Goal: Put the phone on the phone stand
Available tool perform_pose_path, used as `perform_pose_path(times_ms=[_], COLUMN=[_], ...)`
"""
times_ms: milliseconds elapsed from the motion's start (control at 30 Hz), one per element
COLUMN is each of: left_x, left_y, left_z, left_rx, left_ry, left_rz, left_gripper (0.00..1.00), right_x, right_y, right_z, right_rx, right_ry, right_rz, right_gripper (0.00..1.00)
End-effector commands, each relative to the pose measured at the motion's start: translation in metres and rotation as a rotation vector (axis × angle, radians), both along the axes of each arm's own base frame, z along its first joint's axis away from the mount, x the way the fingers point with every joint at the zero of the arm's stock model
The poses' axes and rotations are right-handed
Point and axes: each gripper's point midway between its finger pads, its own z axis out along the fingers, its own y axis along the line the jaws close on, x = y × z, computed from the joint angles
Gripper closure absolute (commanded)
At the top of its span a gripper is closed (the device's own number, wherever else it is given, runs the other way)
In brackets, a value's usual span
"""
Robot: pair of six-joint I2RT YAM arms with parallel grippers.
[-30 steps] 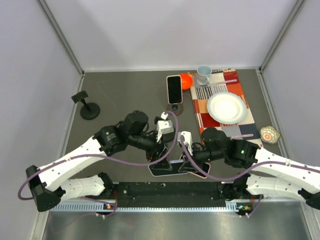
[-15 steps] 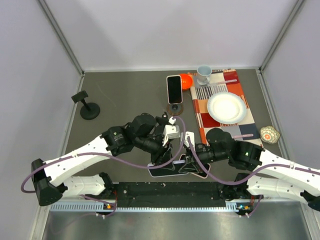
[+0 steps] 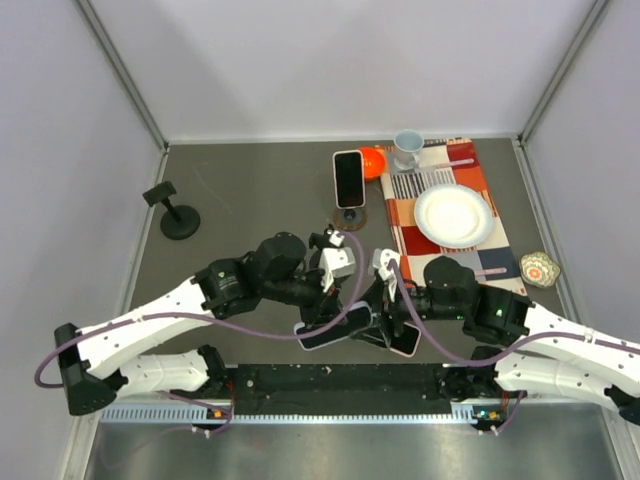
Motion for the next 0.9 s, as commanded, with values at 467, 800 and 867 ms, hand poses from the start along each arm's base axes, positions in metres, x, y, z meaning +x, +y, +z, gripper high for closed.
perform_pose_path(times_ms=[467, 800, 867], left_x=[0.052, 0.035, 0.033], left_y=[0.05, 0.041, 0.039], left_z=[0.139, 0.17, 0.171], left_rx=[-0.593, -0.848, -0.866], left_ry=[-0.165, -0.05, -0.033], left_rz=[0.564, 0.487, 0.472], left_gripper=[1.0, 1.0, 1.0], right_x=[0.054, 0.016, 0.014], right_y=[-0.002, 0.041, 0.042], right_z=[0.025, 0.066, 0.076], right_rx=[0.373, 0.625, 0.684], right_ry=[0.036, 0.148, 0.174], right_rz=[-0.395, -0.094, -0.08], right_gripper=[0.08, 0.09, 0.1])
